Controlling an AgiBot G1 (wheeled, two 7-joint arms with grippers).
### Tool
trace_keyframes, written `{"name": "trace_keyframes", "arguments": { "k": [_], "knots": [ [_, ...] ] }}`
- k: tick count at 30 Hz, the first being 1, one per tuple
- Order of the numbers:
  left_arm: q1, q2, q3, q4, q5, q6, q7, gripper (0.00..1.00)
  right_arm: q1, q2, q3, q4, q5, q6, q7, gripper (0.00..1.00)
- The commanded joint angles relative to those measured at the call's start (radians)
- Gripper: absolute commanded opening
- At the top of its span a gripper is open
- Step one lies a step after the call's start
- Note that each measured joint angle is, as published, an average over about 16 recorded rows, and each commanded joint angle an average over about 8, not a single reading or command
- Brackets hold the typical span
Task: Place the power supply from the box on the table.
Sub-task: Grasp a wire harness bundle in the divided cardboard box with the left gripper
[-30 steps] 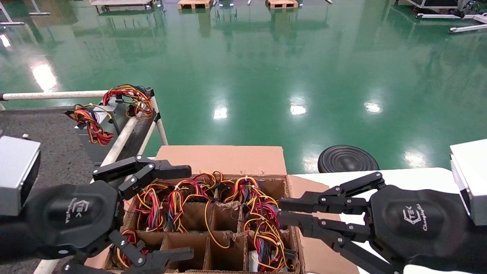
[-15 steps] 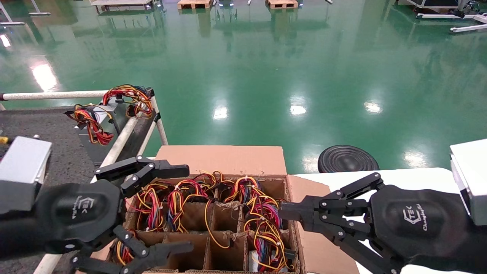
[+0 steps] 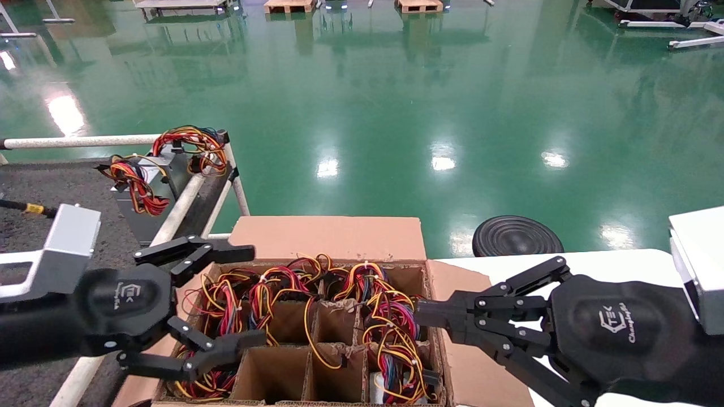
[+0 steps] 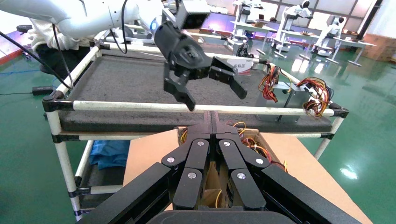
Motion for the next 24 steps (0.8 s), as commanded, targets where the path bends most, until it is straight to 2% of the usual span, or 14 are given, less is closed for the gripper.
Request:
{"name": "trace_keyframes", "arguments": {
  "k": [1, 13, 24],
  "knots": [
    [-0.011, -0.011, 0.018, 0.023, 0.020, -0.006, 0.000, 1.00, 0.000, 0.000, 0.000, 0.000, 0.000, 0.000, 0.000, 0.00],
    [-0.140, 0.009, 0.156, 0.198, 0.160, -0.014, -0.028, 1.00, 0.000, 0.000, 0.000, 0.000, 0.000, 0.000, 0.000, 0.00],
    [-0.195, 0.056, 0.227, 0.338, 0.194, -0.002, 0.010, 1.00, 0.000, 0.000, 0.000, 0.000, 0.000, 0.000, 0.000, 0.00]
  ]
}}
